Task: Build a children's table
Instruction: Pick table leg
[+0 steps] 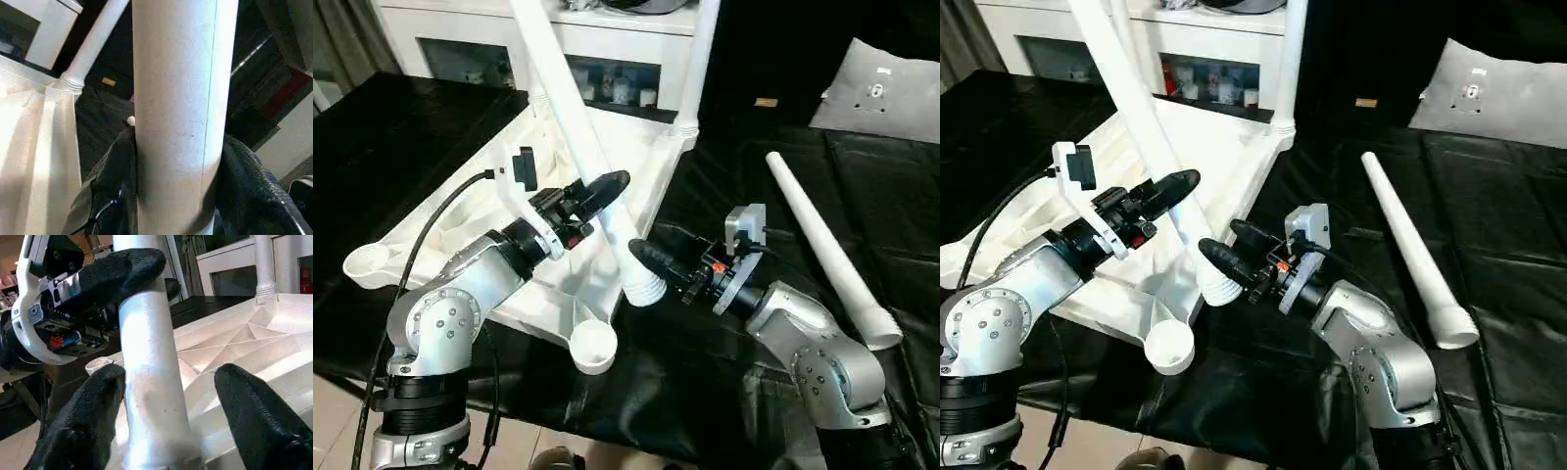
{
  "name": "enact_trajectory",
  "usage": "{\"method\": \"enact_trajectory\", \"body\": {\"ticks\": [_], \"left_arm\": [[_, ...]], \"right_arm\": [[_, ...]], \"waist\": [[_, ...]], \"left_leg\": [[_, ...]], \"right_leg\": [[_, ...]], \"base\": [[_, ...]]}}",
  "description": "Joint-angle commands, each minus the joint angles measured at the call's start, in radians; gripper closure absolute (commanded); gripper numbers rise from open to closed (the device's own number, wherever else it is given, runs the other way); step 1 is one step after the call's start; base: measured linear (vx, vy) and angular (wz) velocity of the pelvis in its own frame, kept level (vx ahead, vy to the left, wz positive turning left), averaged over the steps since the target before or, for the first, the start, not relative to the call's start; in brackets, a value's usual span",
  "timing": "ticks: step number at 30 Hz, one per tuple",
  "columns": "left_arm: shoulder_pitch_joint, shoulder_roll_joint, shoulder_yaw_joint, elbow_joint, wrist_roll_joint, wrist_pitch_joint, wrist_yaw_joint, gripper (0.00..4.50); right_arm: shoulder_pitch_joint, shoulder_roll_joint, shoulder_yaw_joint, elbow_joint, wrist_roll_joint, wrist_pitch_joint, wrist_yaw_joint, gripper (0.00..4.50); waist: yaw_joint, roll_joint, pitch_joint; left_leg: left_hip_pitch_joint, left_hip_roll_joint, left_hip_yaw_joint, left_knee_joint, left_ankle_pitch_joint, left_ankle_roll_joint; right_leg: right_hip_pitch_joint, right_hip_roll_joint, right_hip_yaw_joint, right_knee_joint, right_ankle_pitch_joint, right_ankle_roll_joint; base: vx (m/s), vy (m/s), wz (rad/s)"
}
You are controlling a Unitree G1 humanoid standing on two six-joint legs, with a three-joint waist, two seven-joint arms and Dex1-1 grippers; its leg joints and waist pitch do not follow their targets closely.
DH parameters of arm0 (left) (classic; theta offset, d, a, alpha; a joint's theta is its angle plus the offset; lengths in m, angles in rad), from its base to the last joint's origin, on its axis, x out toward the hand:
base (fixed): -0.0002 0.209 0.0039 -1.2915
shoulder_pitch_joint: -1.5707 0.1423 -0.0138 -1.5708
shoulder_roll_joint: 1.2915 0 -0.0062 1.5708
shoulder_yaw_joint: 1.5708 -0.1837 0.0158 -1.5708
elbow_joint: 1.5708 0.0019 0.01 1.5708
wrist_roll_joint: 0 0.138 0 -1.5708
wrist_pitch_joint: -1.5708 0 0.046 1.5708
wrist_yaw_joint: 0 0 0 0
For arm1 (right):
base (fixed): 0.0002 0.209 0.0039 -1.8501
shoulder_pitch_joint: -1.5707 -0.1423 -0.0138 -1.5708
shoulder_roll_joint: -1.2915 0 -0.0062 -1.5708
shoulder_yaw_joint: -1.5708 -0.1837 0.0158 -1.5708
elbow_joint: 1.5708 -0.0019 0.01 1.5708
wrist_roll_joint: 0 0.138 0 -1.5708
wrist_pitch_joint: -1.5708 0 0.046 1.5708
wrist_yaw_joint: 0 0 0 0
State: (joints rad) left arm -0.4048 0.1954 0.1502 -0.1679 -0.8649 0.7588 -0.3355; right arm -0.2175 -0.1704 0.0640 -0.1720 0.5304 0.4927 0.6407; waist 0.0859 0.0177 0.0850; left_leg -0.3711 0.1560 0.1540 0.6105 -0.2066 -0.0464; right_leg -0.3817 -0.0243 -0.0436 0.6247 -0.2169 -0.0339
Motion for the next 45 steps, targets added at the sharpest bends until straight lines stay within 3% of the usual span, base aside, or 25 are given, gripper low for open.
{"method": "enact_trajectory", "body": {"ticks": [1, 2, 3, 8, 12, 17, 23, 25, 26, 29, 31, 37, 42, 45], "left_arm": [[-0.022, 0.008, 0.012, 0.001, 0.010, -0.015, 0.013, 2.62], [-0.024, 0.010, 0.015, 0.003, 0.012, -0.018, 0.015, 2.62], [-0.032, 0.015, 0.029, 0.002, 0.010, -0.019, 0.015, 2.62], [-0.057, 0.044, 0.049, -0.007, -0.011, -0.004, -0.012, 2.62], [-0.099, 0.070, 0.077, -0.021, -0.069, 0.018, -0.046, 2.62], [-0.116, 0.103, 0.070, -0.045, -0.098, 0.038, -0.109, 2.62], [-0.129, 0.126, 0.067, -0.053, -0.115, 0.052, -0.132, 2.62], [-0.131, 0.131, 0.062, -0.054, -0.108, 0.054, -0.130, 2.62], [-0.136, 0.142, 0.046, -0.056, -0.084, 0.052, -0.128, 2.62], [-0.141, 0.137, 0.027, -0.060, -0.045, 0.036, -0.109, 2.62], [-0.145, 0.134, 0.004, -0.060, -0.004, 0.022, -0.087, 2.62], [-0.170, 0.077, -0.117, -0.084, 0.193, -0.052, 0.083, 2.62], [-0.185, 0.027, -0.153, -0.112, 0.244, -0.051, 0.153, 2.62], [-0.179, 0.026, -0.199, -0.137, 0.302, -0.050, 0.184, 2.62]], "right_arm": [[-0.014, 0.003, -0.036, -0.018, 0.041, 0.016, -0.016, 0.98], [-0.022, 0.014, -0.062, -0.022, 0.073, 0.029, -0.031, 0.81], [-0.045, 0.032, -0.127, -0.026, 0.137, 0.055, -0.069, 0.69], [-0.080, 0.021, -0.191, -0.030, 0.177, 0.087, -0.112, 0.39], [-0.102, -0.013, -0.202, -0.052, 0.195, 0.135, -0.123, 0.14], [-0.124, -0.035, -0.210, -0.062, 0.248, 0.202, -0.125, 0.06], [-0.132, -0.063, -0.196, -0.069, 0.263, 0.213, -0.077, 0.06], [-0.133, -0.074, -0.181, -0.079, 0.253, 0.214, -0.064, 0.06], [-0.135, -0.098, -0.135, -0.117, 0.232, 0.223, -0.056, 0.06], [-0.131, -0.107, -0.069, -0.148, 0.180, 0.221, -0.070, 0.06], [-0.137, -0.120, -0.006, -0.143, 0.092, 0.203, -0.104, 0.06], [-0.146, -0.033, 0.101, -0.131, -0.053, 0.182, -0.294, 0.06], [-0.134, 0.031, 0.137, -0.116, -0.121, 0.168, -0.386, 0.68], [-0.140, 0.057, 0.164, -0.092, -0.174, 0.161, -0.437, 0.82]], "waist": [[-0.003, 0.009, -0.073], [-0.004, 0.009, -0.072], [-0.005, 0.003, -0.067], [-0.005, 0.004, -0.067], [-0.006, 0.003, -0.070], [-0.006, 0.001, -0.067], [-0.006, 0.001, -0.065], [-0.005, 0.001, -0.066], [-0.005, 0.000, -0.065], [-0.005, 0.000, -0.064], [-0.007, 0.000, -0.063], [-0.010, 0.001, -0.061], [-0.014, 0.000, -0.064], [-0.018, 0.001, -0.062]], "left_leg": [[0.006, 0.066, -0.023, -0.065, -0.049, 0.027], [0.007, 0.067, -0.023, -0.066, -0.058, 0.027], [0.007, 0.067, -0.022, -0.068, -0.068, 0.028], [0.009, 0.064, -0.021, -0.069, -0.053, 0.016], [0.007, 0.061, -0.020, -0.066, -0.018, 0.020], [0.007, 0.060, -0.018, -0.067, -0.029, 0.020], [0.008, 0.062, -0.018, -0.069, -0.045, 0.011], [0.007, 0.063, -0.019, -0.069, -0.040, 0.009], [0.006, 0.063, -0.019, -0.069, -0.036, 0.011], [0.007, 0.063, -0.019, -0.069, -0.032, 0.010], [0.006, 0.064, -0.020, -0.071, -0.035, 0.000], [0.006, 0.069, -0.022, -0.074, -0.052, -0.023], [0.004, 0.066, -0.022, -0.072, -0.038, -0.035], [0.004, 0.065, -0.022, -0.073, -0.052, -0.040]], "right_leg": [[0.052, -0.110, 0.060, -0.072, -0.058, -0.182], [0.051, -0.111, 0.061, -0.073, -0.072, -0.182], [0.050, -0.110, 0.061, -0.077, -0.094, -0.179], [0.047, -0.106, 0.060, -0.075, -0.106, -0.163], [0.049, -0.105, 0.059, -0.069, -0.053, -0.169], [0.050, -0.106, 0.060, -0.072, -0.081, -0.168], [0.047, -0.106, 0.060, -0.076, -0.125, -0.156], [0.048, -0.107, 0.060, -0.075, -0.119, -0.156], [0.048, -0.106, 0.059, -0.075, -0.113, -0.154], [0.047, -0.105, 0.060, -0.076, -0.115, -0.142], [0.046, -0.107, 0.060, -0.077, -0.130, -0.137], [0.042, -0.108, 0.063, -0.077, -0.122, -0.136], [0.048, -0.109, 0.064, -0.069, -0.050, -0.144], [0.048, -0.108, 0.065, -0.070, -0.058, -0.136]], "base": [[0.000, 0.000, 0.00], [0.000, 0.000, 0.00], [0.000, 0.000, 0.00], [0.000, 0.000, 0.00], [0.000, 0.000, 0.00], [0.000, 0.000, 0.00], [0.000, 0.000, 0.00], [0.000, 0.000, 0.00], [0.000, 0.000, 0.00], [0.000, 0.000, 0.00], [0.000, 0.000, 0.00], [0.000, 0.000, 0.00], [0.000, 0.000, 0.00], [0.000, 0.000, 0.00]]}}
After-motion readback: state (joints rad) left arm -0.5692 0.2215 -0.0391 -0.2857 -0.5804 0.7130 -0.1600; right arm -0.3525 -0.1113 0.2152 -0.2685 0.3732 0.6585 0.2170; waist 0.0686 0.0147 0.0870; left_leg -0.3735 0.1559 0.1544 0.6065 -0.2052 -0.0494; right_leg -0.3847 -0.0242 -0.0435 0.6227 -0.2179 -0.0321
